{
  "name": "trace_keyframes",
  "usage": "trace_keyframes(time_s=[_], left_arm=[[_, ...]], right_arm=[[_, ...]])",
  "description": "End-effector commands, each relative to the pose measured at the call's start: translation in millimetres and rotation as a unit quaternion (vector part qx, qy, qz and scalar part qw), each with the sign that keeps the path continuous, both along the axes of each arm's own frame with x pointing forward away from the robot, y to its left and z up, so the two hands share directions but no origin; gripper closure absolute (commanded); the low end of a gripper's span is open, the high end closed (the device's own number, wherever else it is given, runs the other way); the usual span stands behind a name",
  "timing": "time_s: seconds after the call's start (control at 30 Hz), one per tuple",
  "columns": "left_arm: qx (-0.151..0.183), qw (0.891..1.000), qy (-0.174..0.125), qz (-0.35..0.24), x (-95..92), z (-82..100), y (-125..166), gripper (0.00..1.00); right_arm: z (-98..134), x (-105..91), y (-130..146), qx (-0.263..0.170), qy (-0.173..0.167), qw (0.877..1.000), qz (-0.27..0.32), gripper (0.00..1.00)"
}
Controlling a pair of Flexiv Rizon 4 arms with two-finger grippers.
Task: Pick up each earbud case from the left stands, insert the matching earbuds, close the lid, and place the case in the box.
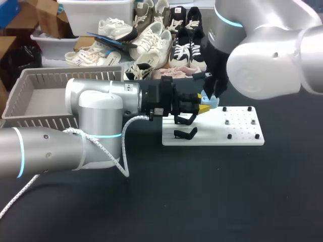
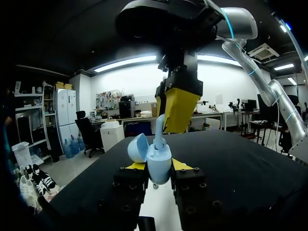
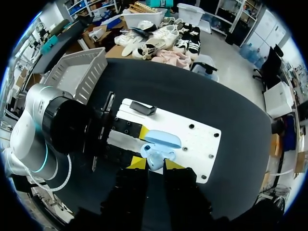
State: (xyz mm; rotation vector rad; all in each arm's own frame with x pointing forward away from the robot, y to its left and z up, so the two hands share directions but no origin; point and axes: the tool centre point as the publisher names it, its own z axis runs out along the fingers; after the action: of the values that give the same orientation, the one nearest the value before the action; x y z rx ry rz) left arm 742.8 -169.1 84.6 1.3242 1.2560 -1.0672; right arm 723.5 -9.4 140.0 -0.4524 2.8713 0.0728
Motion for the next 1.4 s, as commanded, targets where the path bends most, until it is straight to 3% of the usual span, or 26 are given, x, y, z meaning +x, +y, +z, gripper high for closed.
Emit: trace_keyframes(time_s=[0.03, 1.4], left_arm=[[-0.001, 1.000, -0.001, 0.000, -0.1, -0.6, 0.3, 1.00], [-0.001, 1.000, -0.001, 0.000, -0.1, -0.6, 0.3, 1.00]], right_arm=[[-0.7, 5.3, 4.6, 0.000, 0.004, 1.000, 0.001, 1.00], [-3.1, 9.9, 9.1, 0.003, 0.010, 1.000, 0.005, 1.00]])
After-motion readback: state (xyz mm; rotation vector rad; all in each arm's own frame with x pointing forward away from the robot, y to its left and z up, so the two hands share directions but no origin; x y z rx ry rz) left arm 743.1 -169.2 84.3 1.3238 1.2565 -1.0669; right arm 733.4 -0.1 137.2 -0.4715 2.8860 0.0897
